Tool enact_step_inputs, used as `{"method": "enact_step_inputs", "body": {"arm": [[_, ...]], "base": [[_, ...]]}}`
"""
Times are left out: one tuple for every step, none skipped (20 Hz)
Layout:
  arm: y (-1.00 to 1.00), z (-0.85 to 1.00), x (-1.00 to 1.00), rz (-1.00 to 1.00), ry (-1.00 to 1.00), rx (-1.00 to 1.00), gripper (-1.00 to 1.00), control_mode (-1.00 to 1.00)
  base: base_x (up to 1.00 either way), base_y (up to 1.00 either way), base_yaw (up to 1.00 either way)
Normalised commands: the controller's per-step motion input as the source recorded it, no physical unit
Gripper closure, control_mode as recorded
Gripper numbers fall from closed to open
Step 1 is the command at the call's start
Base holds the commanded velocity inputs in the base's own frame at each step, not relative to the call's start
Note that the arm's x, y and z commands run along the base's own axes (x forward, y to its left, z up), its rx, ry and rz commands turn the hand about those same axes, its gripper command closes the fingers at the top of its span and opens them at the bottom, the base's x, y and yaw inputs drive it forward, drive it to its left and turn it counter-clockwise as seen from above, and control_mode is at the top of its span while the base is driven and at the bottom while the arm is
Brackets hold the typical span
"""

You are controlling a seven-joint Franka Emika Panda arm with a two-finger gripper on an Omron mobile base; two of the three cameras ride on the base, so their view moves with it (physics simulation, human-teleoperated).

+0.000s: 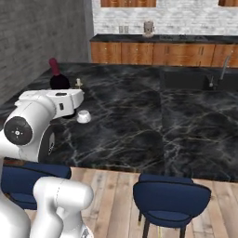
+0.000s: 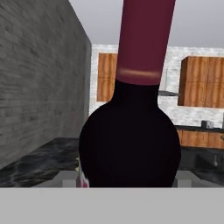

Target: Open the cabinet directly in front. Then move the wine and the mug to the dining counter with the candle on it.

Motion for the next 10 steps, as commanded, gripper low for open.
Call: {"method": "enact_step_inputs", "body": {"arm": [[0.00,0.00,0.00,0.00,0.00,0.00,1.00,1.00],[0.00,0.00,0.00,0.00,0.00,0.00,1.00,1.00],[0.00,0.00,0.00,0.00,0.00,0.00,1.00,1.00],[0.00,0.00,0.00,0.00,0.00,0.00,1.00,1.00],[0.00,0.00,0.00,0.00,0.00,0.00,1.00,1.00],[0.00,0.00,0.00,0.00,0.00,0.00,1.00,1.00],[0.00,0.00,0.00,0.00,0.00,0.00,1.00,1.00],[0.00,0.00,0.00,0.00,0.00,0.00,1.00,1.00],[0.00,0.00,0.00,0.00,0.00,0.00,1.00,1.00],[0.00,0.00,0.00,0.00,0.00,0.00,1.00,1.00]], "base": [[0.48,-0.41,0.13],[0.37,-0.19,0.09],[0.79,-0.35,0.11],[0.79,-0.71,0.17],[0.46,-1.00,0.19],[0.30,-1.00,0.17],[0.23,-0.94,0.13],[0.00,-0.44,0.02],[0.00,0.00,0.00],[0.00,0.00,0.00]]}}
